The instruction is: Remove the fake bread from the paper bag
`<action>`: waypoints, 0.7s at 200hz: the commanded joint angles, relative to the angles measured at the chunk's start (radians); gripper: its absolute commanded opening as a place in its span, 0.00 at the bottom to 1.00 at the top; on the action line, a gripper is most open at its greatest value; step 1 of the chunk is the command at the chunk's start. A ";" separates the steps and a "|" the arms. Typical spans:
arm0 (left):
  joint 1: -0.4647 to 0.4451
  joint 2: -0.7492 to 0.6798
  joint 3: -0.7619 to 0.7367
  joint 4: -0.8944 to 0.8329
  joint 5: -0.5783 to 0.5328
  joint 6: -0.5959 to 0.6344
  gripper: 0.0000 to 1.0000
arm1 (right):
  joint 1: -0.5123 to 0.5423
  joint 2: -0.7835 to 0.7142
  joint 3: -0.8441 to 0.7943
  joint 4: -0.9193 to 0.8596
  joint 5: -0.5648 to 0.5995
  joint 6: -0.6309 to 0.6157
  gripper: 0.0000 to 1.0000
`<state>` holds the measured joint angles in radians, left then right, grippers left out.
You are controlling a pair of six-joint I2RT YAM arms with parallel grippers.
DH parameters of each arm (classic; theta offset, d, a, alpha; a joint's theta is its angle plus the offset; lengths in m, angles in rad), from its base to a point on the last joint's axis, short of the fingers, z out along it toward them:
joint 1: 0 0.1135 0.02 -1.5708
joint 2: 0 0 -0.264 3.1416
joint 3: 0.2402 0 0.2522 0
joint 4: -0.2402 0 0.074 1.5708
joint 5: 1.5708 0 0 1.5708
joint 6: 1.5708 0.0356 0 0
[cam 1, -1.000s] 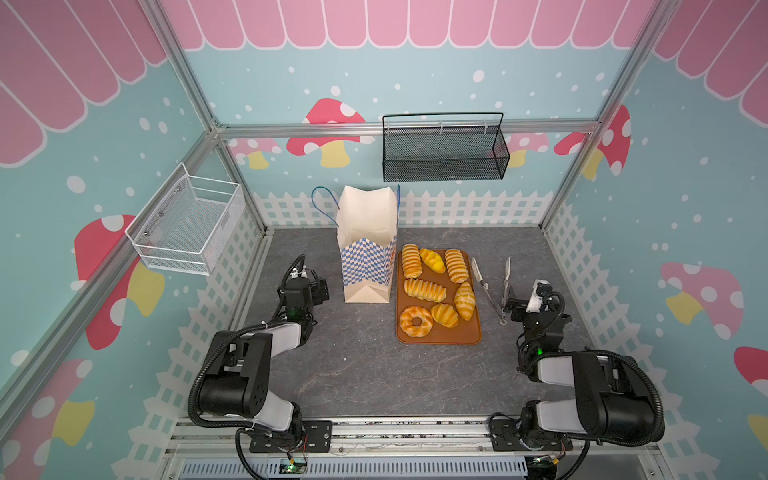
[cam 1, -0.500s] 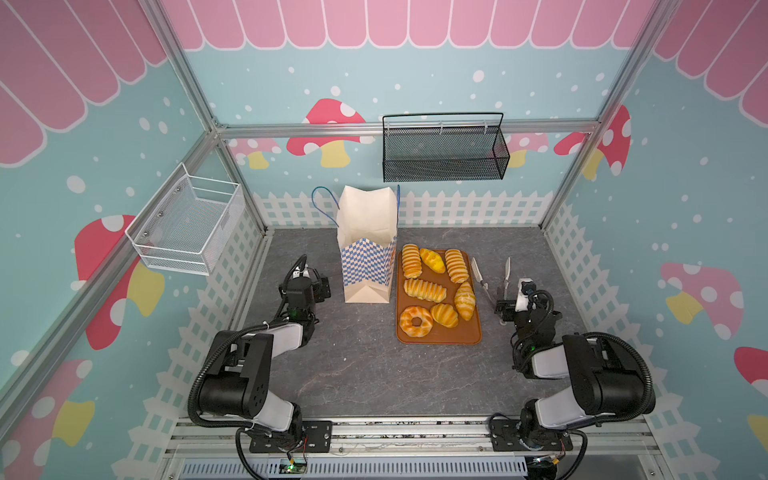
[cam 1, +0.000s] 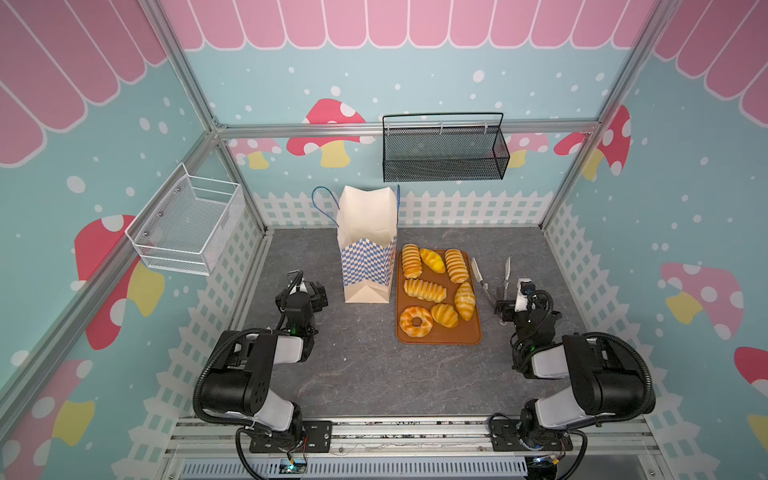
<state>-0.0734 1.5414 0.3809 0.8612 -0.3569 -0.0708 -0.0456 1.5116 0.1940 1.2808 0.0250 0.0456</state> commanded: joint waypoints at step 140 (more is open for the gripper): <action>-0.004 0.004 0.001 0.056 -0.022 0.007 1.00 | 0.004 0.010 0.015 0.008 -0.002 -0.018 0.98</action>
<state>-0.0734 1.5414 0.3813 0.8886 -0.3672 -0.0711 -0.0456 1.5116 0.1940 1.2800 0.0250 0.0444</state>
